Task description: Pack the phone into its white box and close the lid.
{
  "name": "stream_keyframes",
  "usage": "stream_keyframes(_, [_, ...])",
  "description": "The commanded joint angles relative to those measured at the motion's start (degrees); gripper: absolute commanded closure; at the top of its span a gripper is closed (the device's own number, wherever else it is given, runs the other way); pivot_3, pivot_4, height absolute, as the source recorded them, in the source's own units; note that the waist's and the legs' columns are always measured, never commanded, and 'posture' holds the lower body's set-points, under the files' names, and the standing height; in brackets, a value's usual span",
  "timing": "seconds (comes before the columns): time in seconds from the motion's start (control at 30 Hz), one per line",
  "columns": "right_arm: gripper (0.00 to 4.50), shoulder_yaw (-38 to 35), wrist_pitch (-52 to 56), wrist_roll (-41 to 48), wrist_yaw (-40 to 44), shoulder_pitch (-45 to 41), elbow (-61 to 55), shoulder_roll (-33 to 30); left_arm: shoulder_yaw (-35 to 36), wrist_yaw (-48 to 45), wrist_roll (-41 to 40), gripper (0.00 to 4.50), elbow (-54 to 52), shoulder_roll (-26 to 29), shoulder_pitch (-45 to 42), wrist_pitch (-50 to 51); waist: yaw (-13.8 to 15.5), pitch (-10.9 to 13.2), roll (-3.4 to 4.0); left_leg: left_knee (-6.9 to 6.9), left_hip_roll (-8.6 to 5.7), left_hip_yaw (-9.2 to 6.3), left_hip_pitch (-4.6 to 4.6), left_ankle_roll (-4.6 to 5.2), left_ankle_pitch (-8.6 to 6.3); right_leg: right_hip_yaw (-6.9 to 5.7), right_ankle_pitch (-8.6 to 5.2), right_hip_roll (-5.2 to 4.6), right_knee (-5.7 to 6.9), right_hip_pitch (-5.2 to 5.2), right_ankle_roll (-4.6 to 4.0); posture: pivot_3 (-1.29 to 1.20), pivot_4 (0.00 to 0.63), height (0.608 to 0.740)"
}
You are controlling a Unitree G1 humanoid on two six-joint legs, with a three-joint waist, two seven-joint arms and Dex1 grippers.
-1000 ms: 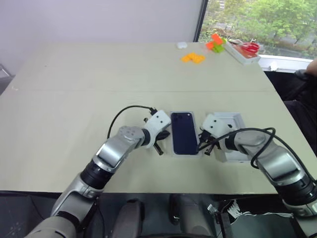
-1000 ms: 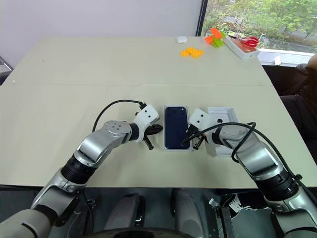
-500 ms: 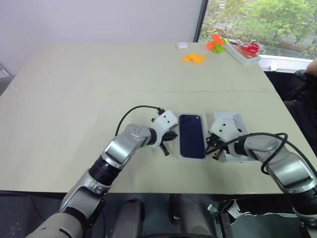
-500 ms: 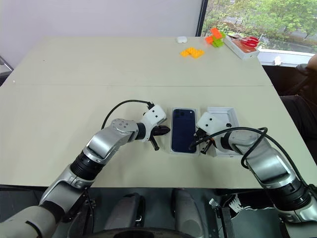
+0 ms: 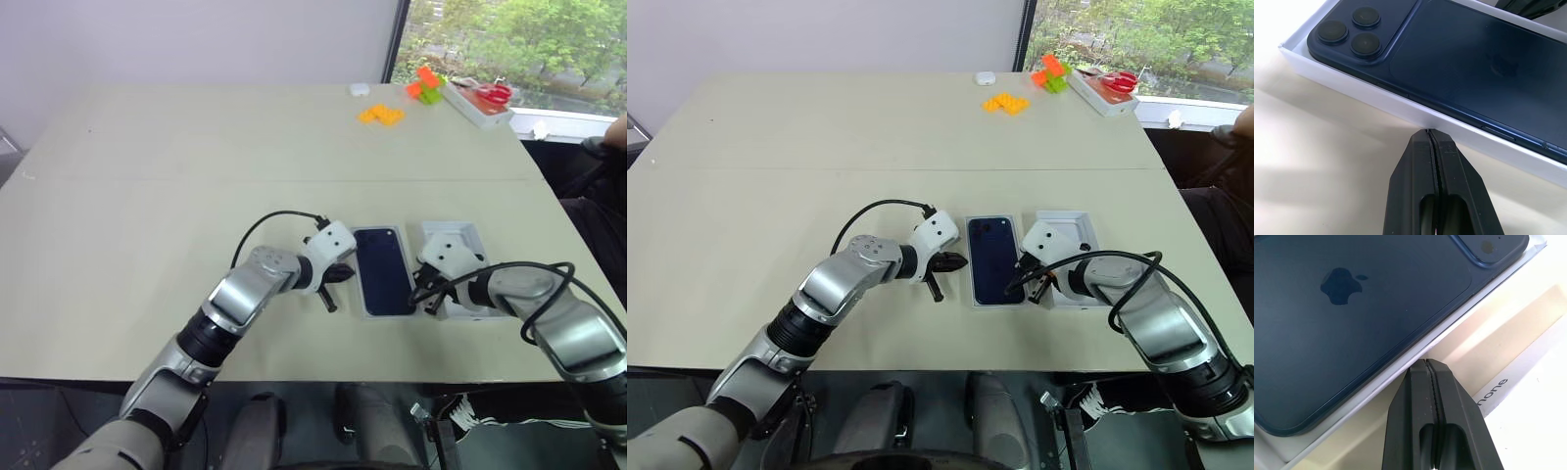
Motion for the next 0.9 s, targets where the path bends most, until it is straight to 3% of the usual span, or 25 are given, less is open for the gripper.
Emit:
stream_keyframes(0.03, [4.50, -1.6, -0.9, 1.1, 1.8, -1.4, -2.4, -1.4, 0.8, -0.5, -1.6, 4.45, -3.2, -0.9, 0.6, 0.9, 0.0, 0.0, 0.00, 0.00, 0.00, 0.00, 0.00, 0.00, 0.00, 0.00, 0.01, 0.00, 0.00, 0.00, -0.01, 0.00, 0.150, 0.726])
stream_keyframes(0.13, [4.50, -3.3, -1.1, 2.4, 4.3, -1.4, -4.0, -3.8, 3.6, -1.2, -3.4, 4.45, -6.2, 0.7, 2.1, 2.1, -0.1, 0.0, 0.01, 0.00, 0.00, 0.00, 0.00, 0.00, 0.00, 0.00, 0.01, 0.00, 0.01, -0.01, -0.01, 0.00, 0.150, 0.726])
stream_keyframes(0.33, [1.64, -11.6, 6.2, 7.1, 4.0, -3.8, -5.1, -4.5, 10.0, -2.6, -5.4, 4.50, -11.6, 6.0, 5.7, -3.0, -0.6, 0.0, 0.01, 0.00, 0.08, 0.02, 0.02, 0.02, -0.01, 0.01, 0.00, 0.08, 0.05, -0.01, 0.02, 0.00, 0.150, 0.726])
stream_keyframes(0.6, [1.64, -13.4, 35.4, 12.8, -2.5, -15.2, -1.3, 1.3, 10.8, -12.5, -7.3, 4.50, -15.3, 13.9, 10.5, -16.0, -1.3, 0.0, 0.03, 0.00, 0.10, 0.08, 0.03, 0.02, -0.01, 0.07, 0.03, 0.05, 0.10, -0.01, -0.04, 0.00, 0.150, 0.726])
stream_keyframes(0.9, [1.64, -12.7, 40.4, 17.5, -12.4, -13.6, 0.0, 5.9, 11.2, -19.5, -11.6, 4.50, -18.3, 16.6, 11.7, -19.6, -1.2, 0.0, 0.02, 0.00, 0.08, 0.10, -0.03, 0.06, -0.03, 0.08, 0.04, -0.07, 0.00, -0.03, -0.04, 0.00, 0.150, 0.726])
